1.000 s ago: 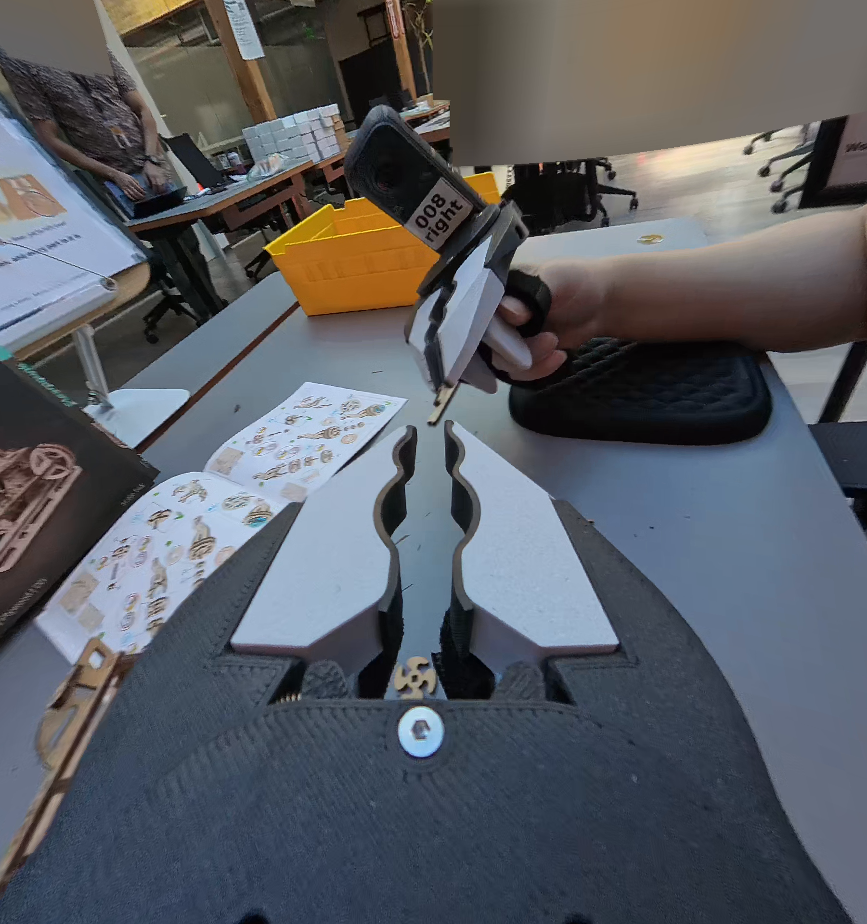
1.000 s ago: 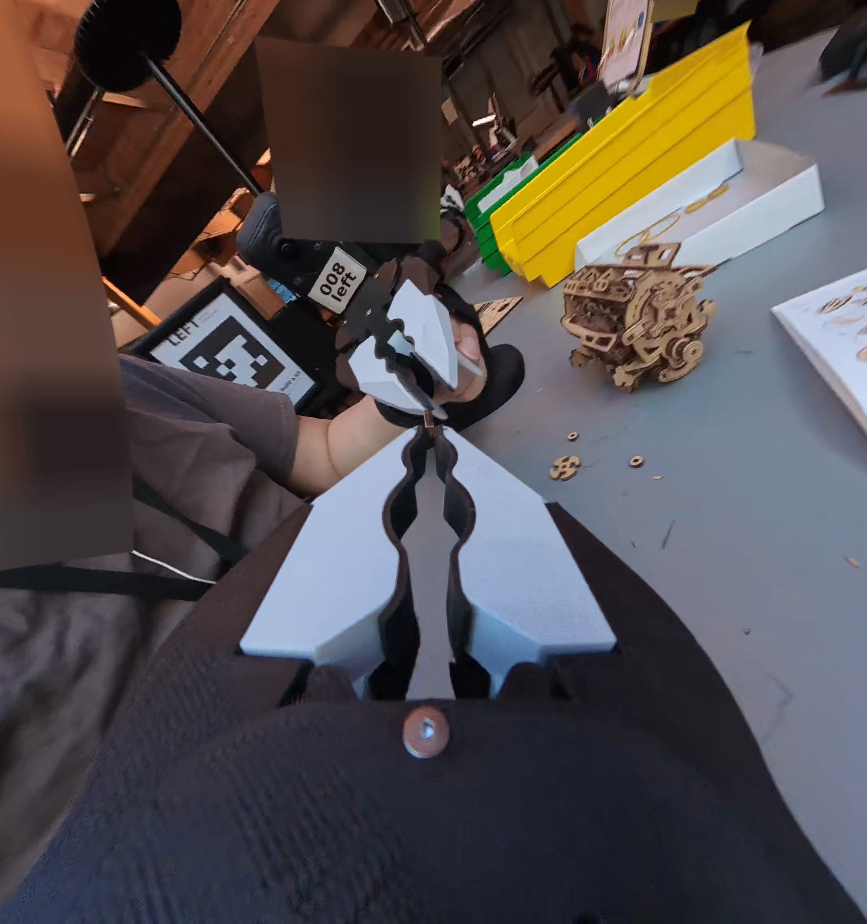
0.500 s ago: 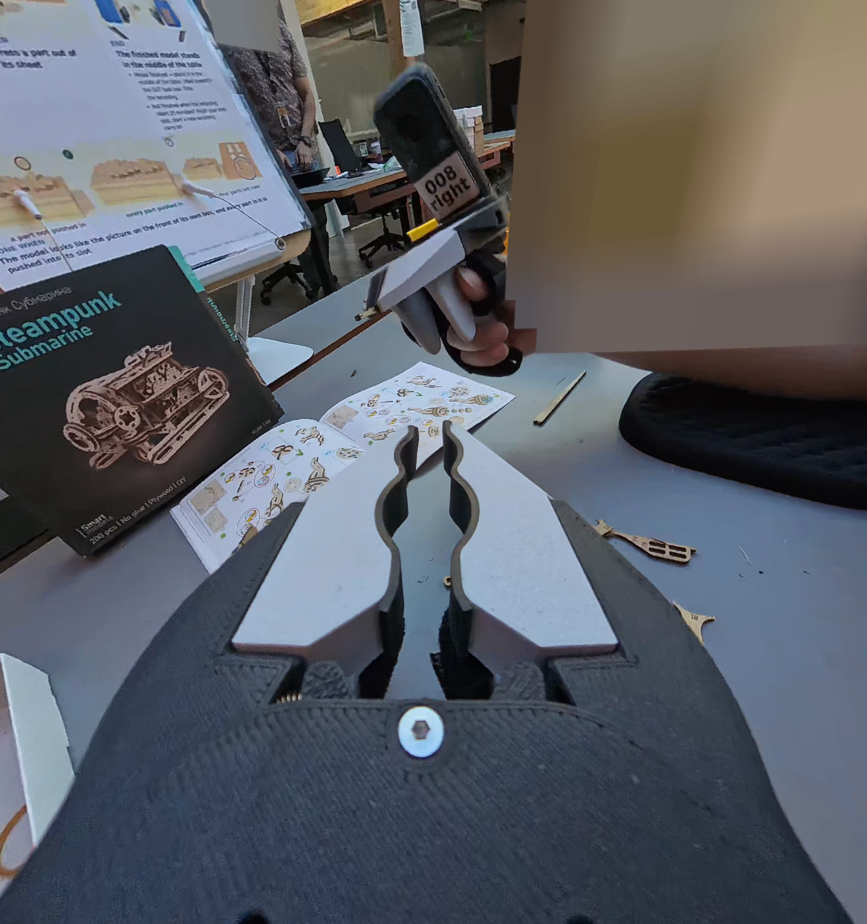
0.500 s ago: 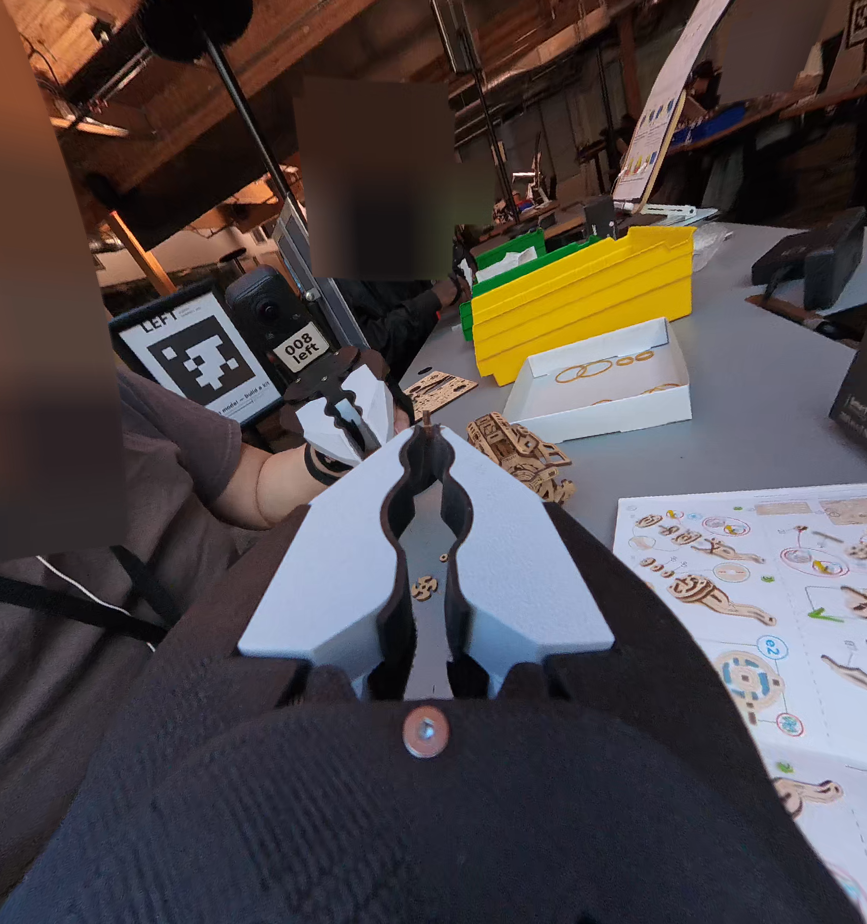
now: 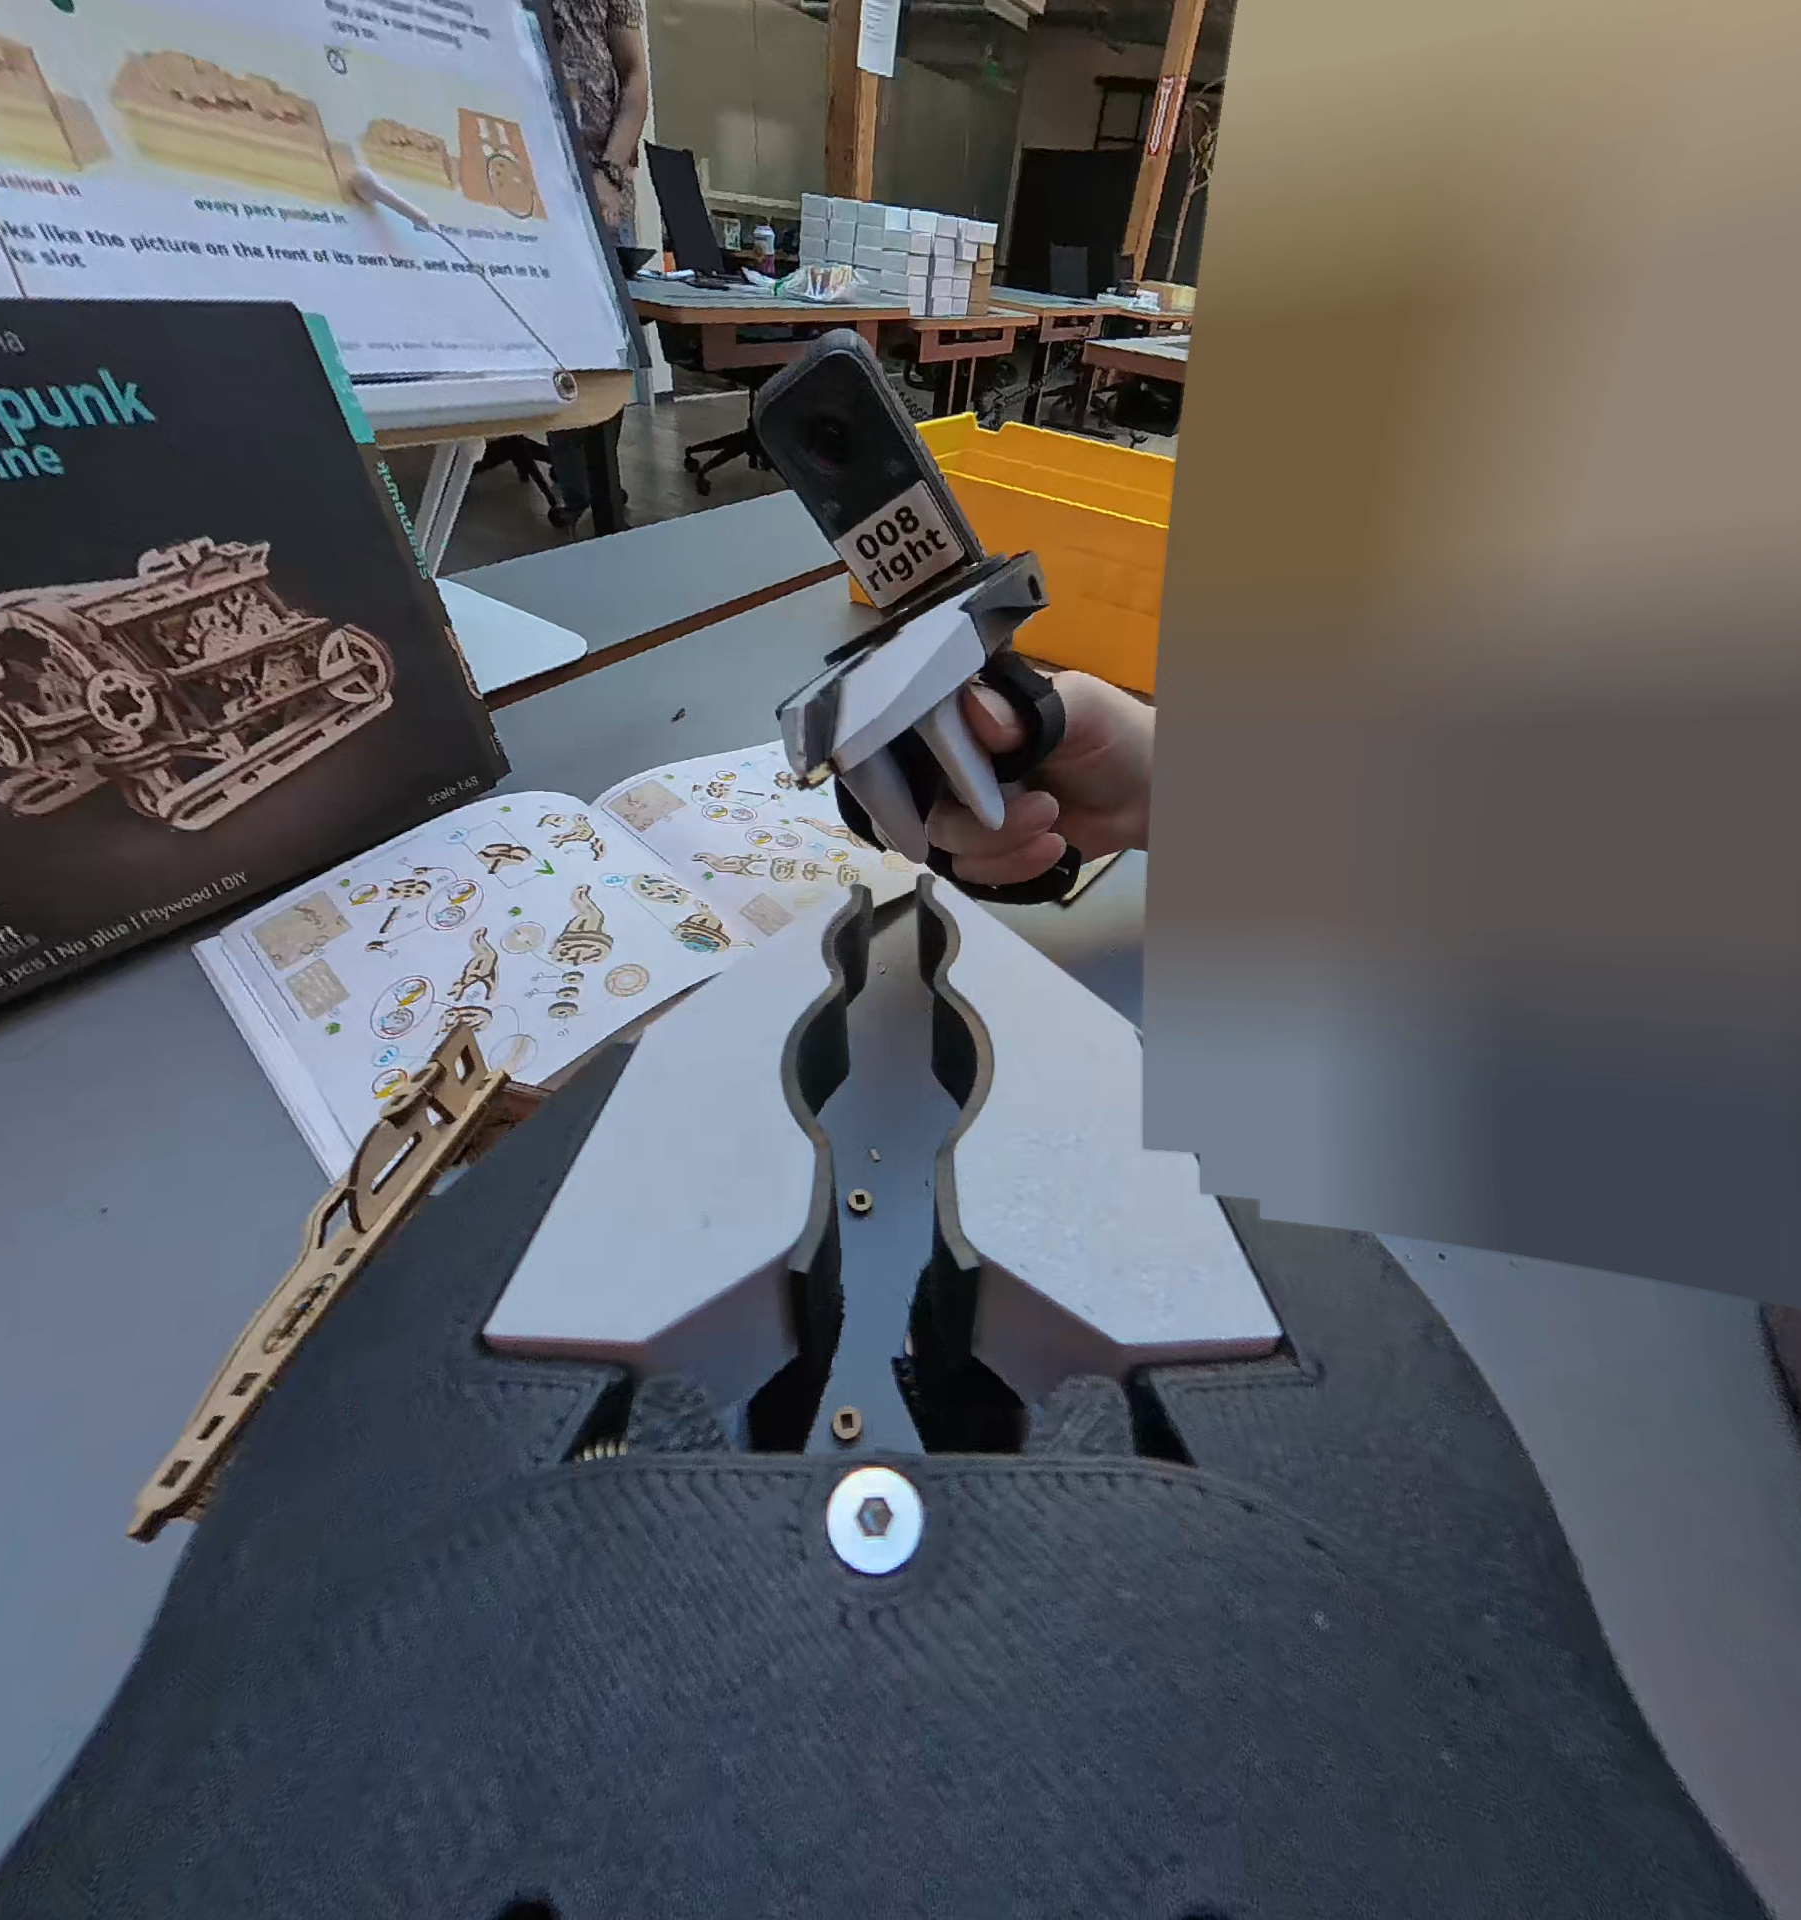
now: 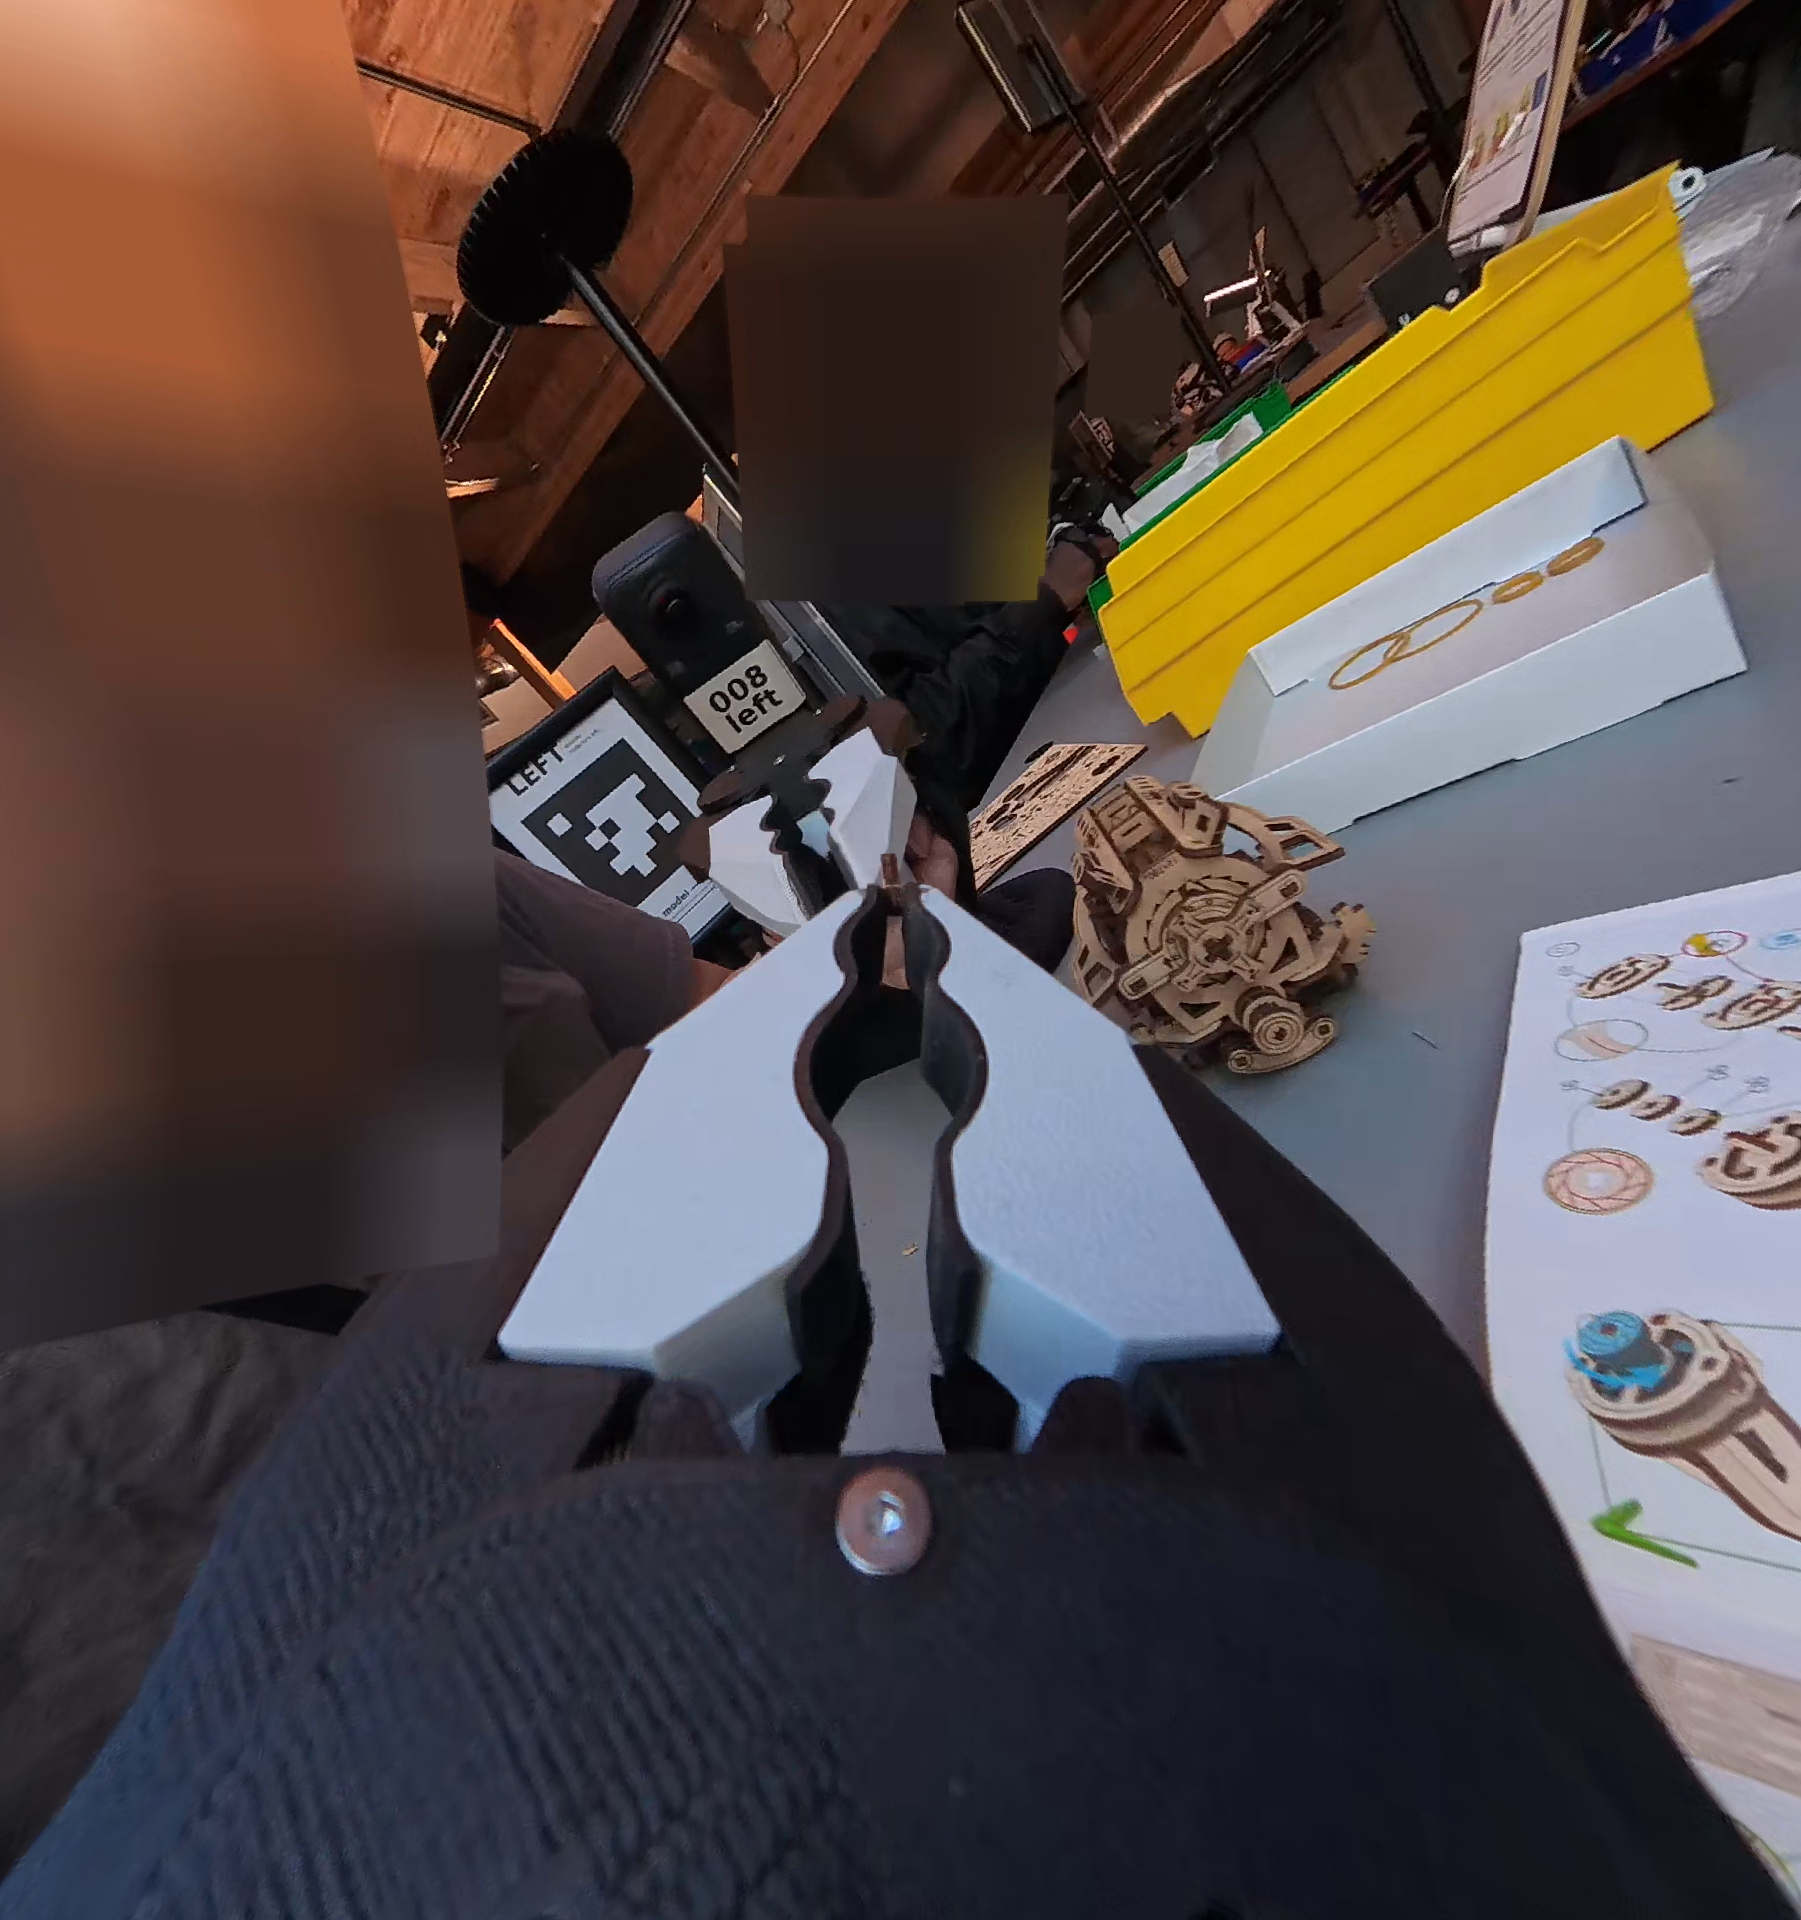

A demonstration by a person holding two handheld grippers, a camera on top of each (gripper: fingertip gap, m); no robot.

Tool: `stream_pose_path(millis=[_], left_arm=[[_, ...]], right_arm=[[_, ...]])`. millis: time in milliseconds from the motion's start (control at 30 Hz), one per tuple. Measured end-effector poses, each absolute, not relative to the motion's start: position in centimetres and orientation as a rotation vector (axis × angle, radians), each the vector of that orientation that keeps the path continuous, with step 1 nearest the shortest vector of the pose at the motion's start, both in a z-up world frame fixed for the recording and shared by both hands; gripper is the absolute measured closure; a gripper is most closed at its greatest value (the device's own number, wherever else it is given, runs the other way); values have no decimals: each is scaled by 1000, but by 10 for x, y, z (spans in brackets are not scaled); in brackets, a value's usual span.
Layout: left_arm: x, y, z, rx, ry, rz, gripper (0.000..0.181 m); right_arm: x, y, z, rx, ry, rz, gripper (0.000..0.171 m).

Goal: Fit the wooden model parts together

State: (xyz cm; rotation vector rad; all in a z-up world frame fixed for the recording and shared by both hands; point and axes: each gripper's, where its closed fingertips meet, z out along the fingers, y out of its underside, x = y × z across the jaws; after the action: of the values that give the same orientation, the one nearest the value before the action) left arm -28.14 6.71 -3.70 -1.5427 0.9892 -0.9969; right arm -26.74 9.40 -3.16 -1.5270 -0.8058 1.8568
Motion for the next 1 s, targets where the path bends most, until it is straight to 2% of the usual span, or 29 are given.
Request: stream_pose_path(millis=[33, 167, 267, 367, 1000], left_arm=[[-281, 68, -38, -1560, 975, -1018, 172], [-280, 67, -40, -1619, 916, -1160, 169], [-278, 61, -38, -1634, 904, -1302, 175], [-279, 61, -36, -1637, 872, -1375, 173], [-277, 60, -41, -1640, 913, -1349, 179]], right_arm=[[-271, 91, -33, -1534, -820, 1860, 170], [-281, 76, -33, -1512, -899, 1846, 170], [-283, 70, -32, -1501, -910, 1841, 170], [-281, 69, -30, -1492, -908, 1840, 170], [-285, 62, -43, -1508, -1050, 1726, 170]])
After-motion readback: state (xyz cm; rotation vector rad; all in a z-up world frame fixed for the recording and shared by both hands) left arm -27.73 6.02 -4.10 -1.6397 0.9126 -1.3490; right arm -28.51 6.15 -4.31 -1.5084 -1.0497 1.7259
